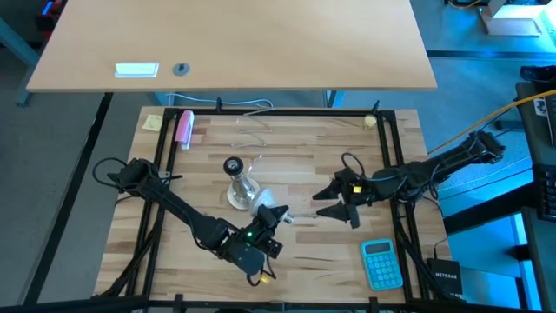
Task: Screw lightbulb
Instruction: Insert the lightbulb into the desk lamp
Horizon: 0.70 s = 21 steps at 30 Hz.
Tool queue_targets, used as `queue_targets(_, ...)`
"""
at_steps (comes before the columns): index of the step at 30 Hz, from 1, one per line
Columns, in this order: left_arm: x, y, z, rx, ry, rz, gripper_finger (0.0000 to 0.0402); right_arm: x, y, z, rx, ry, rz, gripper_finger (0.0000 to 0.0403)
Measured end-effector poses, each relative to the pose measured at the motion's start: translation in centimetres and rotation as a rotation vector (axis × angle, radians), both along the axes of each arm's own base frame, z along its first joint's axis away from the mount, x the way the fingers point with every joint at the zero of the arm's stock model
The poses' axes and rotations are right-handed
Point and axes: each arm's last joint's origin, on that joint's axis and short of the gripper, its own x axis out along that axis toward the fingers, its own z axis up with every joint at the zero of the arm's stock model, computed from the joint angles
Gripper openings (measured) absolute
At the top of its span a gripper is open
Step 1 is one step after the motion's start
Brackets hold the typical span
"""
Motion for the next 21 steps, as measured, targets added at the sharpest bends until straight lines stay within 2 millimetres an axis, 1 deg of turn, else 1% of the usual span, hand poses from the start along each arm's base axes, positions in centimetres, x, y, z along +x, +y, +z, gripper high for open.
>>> queue_targets(5, 0.0, 0.0, 0.0, 0.002, 0.003, -0.002, 0.0130, 0.1, 1.6, -0.6, 0.008, 0.024, 0.034, 0.0299)
queue_targets(8, 0.0, 0.0, 0.0, 0.003, 0.004, -0.002, 0.0130, 0.1, 2.8, -1.2, -0.008, 0.046, 0.054, 0.0299)
queue_targets(13, 0.0, 0.0, 0.0, 0.004, 0.005, -0.002, 0.0130, 0.4, 4.2, -2.4, -0.039, 0.087, 0.071, 0.0299)
queue_targets(21, 0.0, 0.0, 0.0, 0.004, 0.004, -0.002, 0.0130, 1.4, 4.9, -3.7, -0.065, 0.119, 0.059, 0.0299)
